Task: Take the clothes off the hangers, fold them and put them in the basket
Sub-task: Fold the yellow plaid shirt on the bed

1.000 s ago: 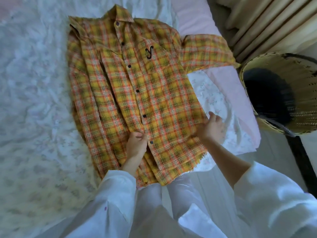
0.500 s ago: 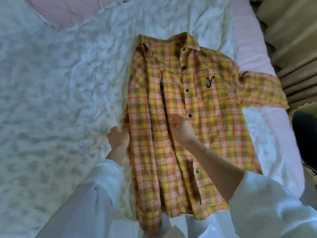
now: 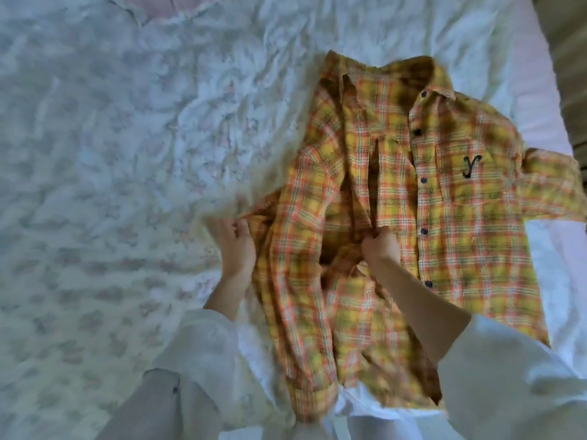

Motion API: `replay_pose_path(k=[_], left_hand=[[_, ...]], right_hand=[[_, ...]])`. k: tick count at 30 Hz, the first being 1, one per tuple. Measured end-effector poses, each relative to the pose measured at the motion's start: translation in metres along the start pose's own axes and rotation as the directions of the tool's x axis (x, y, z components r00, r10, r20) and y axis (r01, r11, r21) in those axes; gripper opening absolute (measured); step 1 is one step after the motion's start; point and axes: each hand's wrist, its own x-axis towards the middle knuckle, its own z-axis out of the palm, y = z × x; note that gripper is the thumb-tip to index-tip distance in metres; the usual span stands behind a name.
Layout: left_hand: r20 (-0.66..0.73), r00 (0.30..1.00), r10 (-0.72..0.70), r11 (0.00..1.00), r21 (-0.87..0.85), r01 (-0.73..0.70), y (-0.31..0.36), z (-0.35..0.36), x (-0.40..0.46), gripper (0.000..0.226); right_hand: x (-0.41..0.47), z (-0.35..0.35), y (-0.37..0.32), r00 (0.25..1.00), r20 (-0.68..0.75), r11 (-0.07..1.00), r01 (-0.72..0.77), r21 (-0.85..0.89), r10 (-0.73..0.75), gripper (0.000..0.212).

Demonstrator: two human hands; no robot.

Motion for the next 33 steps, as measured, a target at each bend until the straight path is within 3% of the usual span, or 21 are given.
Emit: replay_pose_path(k=[3, 5, 8, 10, 13, 16, 19, 21, 23, 25, 27, 30, 33], left_hand=[[-0.027, 0.991, 0.129, 0.989, 0.072, -0.127, 0.019, -0.019, 0.016, 0.012], [-0.024, 0.991, 0.135, 0.984, 0.124, -0.131, 0.024, -0.023, 0.017, 0.011], [-0.022, 1.000, 0.020, 0.986, 0.164, -0.016, 0.015, -0.021, 0.014, 0.014], [-0.020, 0.999, 0.034, 0.978, 0.208, -0.029, 0.008, -0.018, 0.007, 0.031], [-0.007, 0.984, 0.178, 0.890, 0.427, -0.158, 0.008, -0.008, -0.013, 0.051], [0.065, 0.984, 0.166, 0.740, 0.652, -0.167, 0.012, 0.005, -0.034, 0.064], [0.062, 0.985, 0.160, 0.677, 0.720, -0.155, 0.007, 0.014, -0.048, 0.051], [0.066, 0.979, 0.191, 0.754, 0.629, -0.189, 0.005, 0.014, -0.054, 0.035], [0.049, 0.988, 0.145, 0.898, 0.412, -0.152, 0.007, 0.013, -0.063, 0.021], [0.017, 0.999, 0.035, 0.975, 0.220, -0.038, 0.011, 0.009, -0.066, 0.013], [-0.049, 0.997, -0.056, 0.987, 0.146, 0.063, 0.010, 0.004, -0.063, 0.018], [-0.220, 0.970, -0.103, 0.970, 0.192, 0.146, 0.002, -0.006, -0.049, 0.028], [-0.247, 0.969, -0.030, 0.913, 0.387, 0.127, -0.001, -0.009, -0.046, 0.035]], right_hand=[[-0.003, -0.003, -0.002, 0.999, 0.004, 0.995, -0.035, 0.098, 0.035, 0.025], [-0.005, -0.004, -0.004, 0.993, 0.061, 0.959, -0.109, 0.262, 0.096, 0.027], [-0.011, -0.009, -0.007, 0.961, 0.222, 0.749, -0.268, 0.606, 0.164, 0.027], [-0.021, -0.015, -0.006, 0.935, 0.338, 0.640, -0.324, 0.697, 0.104, 0.032], [-0.034, -0.024, 0.006, 0.873, 0.484, 0.601, -0.359, 0.714, -0.053, 0.044], [-0.040, -0.023, 0.023, 0.823, 0.562, 0.649, -0.384, 0.657, -0.083, 0.047], [-0.048, -0.023, 0.038, 0.718, 0.691, 0.757, -0.408, 0.511, -0.080, 0.054], [-0.053, -0.023, 0.044, 0.671, 0.734, 0.829, -0.348, 0.438, -0.105, 0.045], [-0.057, -0.024, 0.050, 0.713, 0.691, 0.830, -0.310, 0.464, -0.121, 0.020], [-0.056, -0.030, 0.056, 0.788, 0.611, 0.787, -0.331, 0.521, -0.074, 0.020], [-0.053, -0.045, 0.064, 0.813, 0.582, 0.726, -0.404, 0.556, 0.007, 0.026], [-0.047, -0.071, 0.081, 0.826, 0.543, 0.724, -0.467, 0.508, 0.151, 0.029], [-0.035, -0.084, 0.105, 0.882, 0.439, 0.647, -0.436, 0.626, 0.171, 0.034]])
